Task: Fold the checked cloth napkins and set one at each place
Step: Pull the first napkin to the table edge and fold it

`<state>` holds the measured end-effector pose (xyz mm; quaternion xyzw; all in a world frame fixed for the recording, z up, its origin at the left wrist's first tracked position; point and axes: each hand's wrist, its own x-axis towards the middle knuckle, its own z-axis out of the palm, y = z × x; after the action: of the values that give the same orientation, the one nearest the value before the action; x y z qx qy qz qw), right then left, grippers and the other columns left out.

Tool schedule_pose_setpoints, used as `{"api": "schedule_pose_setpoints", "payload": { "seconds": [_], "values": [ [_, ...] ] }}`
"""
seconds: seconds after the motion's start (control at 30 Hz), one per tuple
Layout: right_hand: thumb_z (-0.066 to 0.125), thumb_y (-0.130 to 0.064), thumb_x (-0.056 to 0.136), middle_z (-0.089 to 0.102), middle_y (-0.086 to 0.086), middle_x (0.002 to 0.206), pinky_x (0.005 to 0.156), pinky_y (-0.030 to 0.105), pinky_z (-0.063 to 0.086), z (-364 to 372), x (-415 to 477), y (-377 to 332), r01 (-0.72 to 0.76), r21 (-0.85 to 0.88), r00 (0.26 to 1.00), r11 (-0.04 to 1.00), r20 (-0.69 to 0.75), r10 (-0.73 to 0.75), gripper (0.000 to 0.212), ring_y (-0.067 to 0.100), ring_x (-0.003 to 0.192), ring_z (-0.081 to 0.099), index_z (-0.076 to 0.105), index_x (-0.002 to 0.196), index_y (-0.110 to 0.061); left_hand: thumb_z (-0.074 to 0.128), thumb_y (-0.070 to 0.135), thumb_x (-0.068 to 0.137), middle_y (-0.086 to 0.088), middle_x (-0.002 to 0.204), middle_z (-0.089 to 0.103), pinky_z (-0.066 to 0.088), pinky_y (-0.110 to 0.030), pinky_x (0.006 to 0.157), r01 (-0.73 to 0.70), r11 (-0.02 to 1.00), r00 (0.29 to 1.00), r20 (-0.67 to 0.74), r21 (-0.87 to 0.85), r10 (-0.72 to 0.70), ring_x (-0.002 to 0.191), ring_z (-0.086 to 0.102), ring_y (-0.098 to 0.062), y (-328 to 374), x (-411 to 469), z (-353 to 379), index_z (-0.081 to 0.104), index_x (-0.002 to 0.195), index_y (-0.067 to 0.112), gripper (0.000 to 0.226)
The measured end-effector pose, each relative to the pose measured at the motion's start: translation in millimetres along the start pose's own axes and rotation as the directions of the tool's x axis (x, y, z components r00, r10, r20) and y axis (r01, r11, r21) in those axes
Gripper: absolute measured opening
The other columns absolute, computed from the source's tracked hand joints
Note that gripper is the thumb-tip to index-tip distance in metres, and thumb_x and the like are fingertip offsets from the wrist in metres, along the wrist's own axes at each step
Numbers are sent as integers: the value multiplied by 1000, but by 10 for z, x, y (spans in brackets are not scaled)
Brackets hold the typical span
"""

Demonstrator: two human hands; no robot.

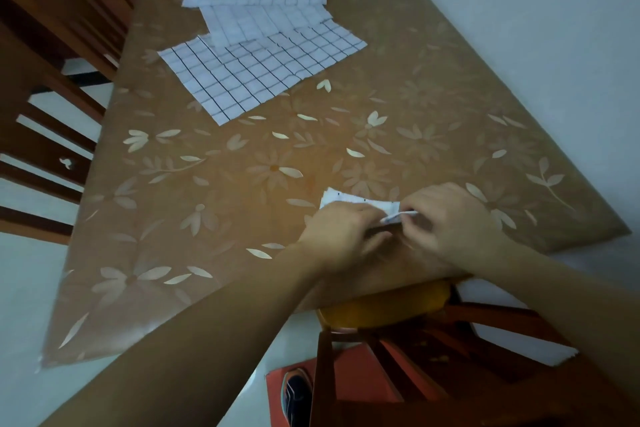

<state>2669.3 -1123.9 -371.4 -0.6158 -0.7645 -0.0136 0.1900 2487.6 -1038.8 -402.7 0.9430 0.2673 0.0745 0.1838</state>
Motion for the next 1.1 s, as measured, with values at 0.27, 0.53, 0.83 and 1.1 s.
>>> {"api": "schedule_pose_setpoints", "payload": {
  "seconds": [0.27,0.53,0.83,1.1],
  "values": [
    [74,-21,82,73,-2,89,64,13,50,-834,595,109,-549,570,833,612,312,457,11,-1,68,65,72,93,-20,59,29,97,-6,88,74,54,-38,77,308,552,915,83,-775,-395,77,65,-13,181,139,-929,73,88,5,29],
    [69,-20,87,69,8,83,50,19,49,-667,603,15,-667,649,692,365,359,627,13,10,63,63,72,93,-8,60,43,93,-10,80,75,54,-30,64,453,400,841,233,-797,-488,73,72,-21,184,-96,-910,71,83,2,44],
    [57,-24,96,64,11,78,54,15,47,-525,438,82,-711,549,694,439,449,563,27,17,69,57,73,87,-5,68,47,87,-6,63,59,42,-19,52,539,424,814,319,-728,-486,56,58,-11,-1,-237,-685,61,69,7,44],
    [38,-34,103,62,0,50,58,28,45,-68,157,158,-683,229,703,693,464,539,50,10,44,55,58,62,-11,67,54,83,2,66,62,39,-23,51,635,644,756,174,-427,-631,60,58,-10,-125,-132,-360,59,68,16,42]
  ]
}}
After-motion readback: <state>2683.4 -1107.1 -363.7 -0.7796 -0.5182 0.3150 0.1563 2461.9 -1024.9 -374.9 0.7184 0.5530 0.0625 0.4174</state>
